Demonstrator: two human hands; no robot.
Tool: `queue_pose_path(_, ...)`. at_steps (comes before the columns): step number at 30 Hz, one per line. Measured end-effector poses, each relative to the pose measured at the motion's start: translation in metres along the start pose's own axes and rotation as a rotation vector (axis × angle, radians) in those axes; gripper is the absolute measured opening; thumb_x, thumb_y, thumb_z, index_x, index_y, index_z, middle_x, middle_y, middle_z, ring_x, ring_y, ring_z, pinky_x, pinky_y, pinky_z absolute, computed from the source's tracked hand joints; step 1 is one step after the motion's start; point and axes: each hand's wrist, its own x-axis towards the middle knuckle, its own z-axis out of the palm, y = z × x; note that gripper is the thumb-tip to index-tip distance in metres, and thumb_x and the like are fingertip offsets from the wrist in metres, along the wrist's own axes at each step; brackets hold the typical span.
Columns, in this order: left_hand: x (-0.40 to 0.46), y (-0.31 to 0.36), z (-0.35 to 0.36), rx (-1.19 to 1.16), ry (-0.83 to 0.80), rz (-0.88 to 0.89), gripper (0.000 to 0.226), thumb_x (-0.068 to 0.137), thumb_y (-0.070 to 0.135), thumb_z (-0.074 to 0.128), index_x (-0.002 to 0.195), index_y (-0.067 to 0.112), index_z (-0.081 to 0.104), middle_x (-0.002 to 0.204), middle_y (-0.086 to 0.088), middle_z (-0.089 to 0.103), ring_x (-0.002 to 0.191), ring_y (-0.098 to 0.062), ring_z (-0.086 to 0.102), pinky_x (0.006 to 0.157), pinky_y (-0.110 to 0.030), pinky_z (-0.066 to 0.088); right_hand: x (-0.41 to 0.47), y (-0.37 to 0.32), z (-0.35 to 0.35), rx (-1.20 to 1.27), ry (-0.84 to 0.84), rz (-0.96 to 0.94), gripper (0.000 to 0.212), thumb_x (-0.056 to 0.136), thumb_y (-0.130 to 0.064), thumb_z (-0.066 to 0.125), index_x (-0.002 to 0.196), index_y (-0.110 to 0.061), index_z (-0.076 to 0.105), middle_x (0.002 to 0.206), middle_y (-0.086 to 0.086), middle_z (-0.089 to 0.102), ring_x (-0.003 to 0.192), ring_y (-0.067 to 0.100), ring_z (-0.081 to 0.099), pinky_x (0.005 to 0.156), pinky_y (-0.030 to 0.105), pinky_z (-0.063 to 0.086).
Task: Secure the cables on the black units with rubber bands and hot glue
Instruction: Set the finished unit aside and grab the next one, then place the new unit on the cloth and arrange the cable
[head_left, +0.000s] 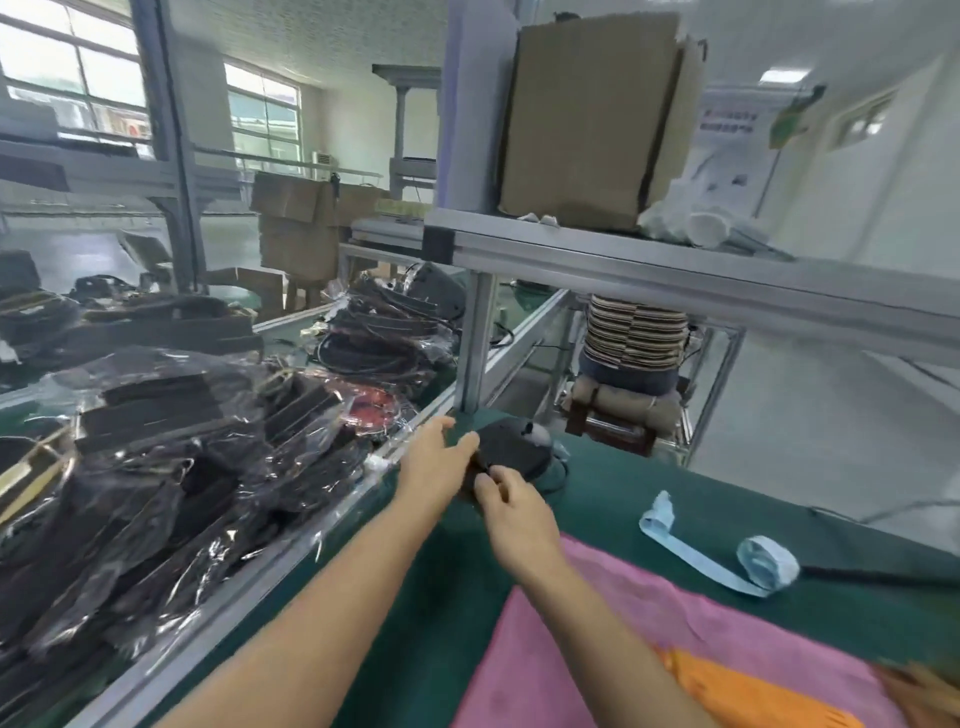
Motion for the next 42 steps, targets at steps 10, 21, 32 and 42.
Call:
queue_pose_path(10, 0.1, -0.042, 0.032, 0.145, -0.197, -0.318, 0.081, 0.088, 0.046, 0.065, 0.147, 0.002, 0.032, 0.149, -0.017, 0.039, 0.135, -0.034, 0.039, 0.107, -0.036, 0.034, 0.022, 0.058, -0.03, -0.061, 0.015, 0.309, 0.053, 0.101, -0.039, 0.038, 0.138, -0.002, 0.039, 0.141, 0.015, 0.043, 0.127, 0.029, 0.045, 0.096, 0.031, 0.036)
queue_pose_path(21, 0.091, -0.018, 0.031, -0.025, -0.561, -0.545, 0.016, 0.077, 0.015, 0.074, 0.081, 0.002, 0.067, 0.067, -0.014, 0.07, 0.054, -0.027, 0.067, 0.056, -0.03, 0.051, 0.04, 0.048, -0.011, 0.312, 0.044, 0.497, 0.077, 0.099, -0.025, 0.047, 0.153, -0.005, -0.004, 0.15, 0.01, 0.039, 0.134, 0.029, 0.041, 0.108, 0.034, 0.035)
queue_pose_path(32, -0.01, 0.029, 0.021, -0.523, -0.538, -0.447, 0.034, 0.077, 0.028, 0.062, 0.048, 0.015, 0.073, 0.057, -0.003, 0.07, 0.042, -0.02, 0.065, 0.039, -0.02, 0.049, -0.062, 0.073, -0.102, -0.182, 0.025, 0.053, 0.065, 0.092, -0.021, 0.056, 0.15, -0.016, 0.027, 0.15, 0.003, 0.038, 0.137, 0.02, 0.034, 0.109, 0.029, 0.027)
queue_pose_path(42, -0.15, 0.018, 0.071, -0.702, -0.613, -0.623, 0.02, 0.066, 0.023, 0.064, 0.077, 0.009, 0.075, 0.074, -0.011, 0.074, 0.051, -0.025, 0.068, 0.044, -0.03, 0.056, -0.126, 0.138, -0.153, -0.844, -0.211, 0.125, 0.052, 0.087, -0.023, 0.056, 0.138, -0.025, 0.044, 0.137, 0.006, 0.049, 0.129, 0.025, 0.043, 0.106, 0.037, 0.028)
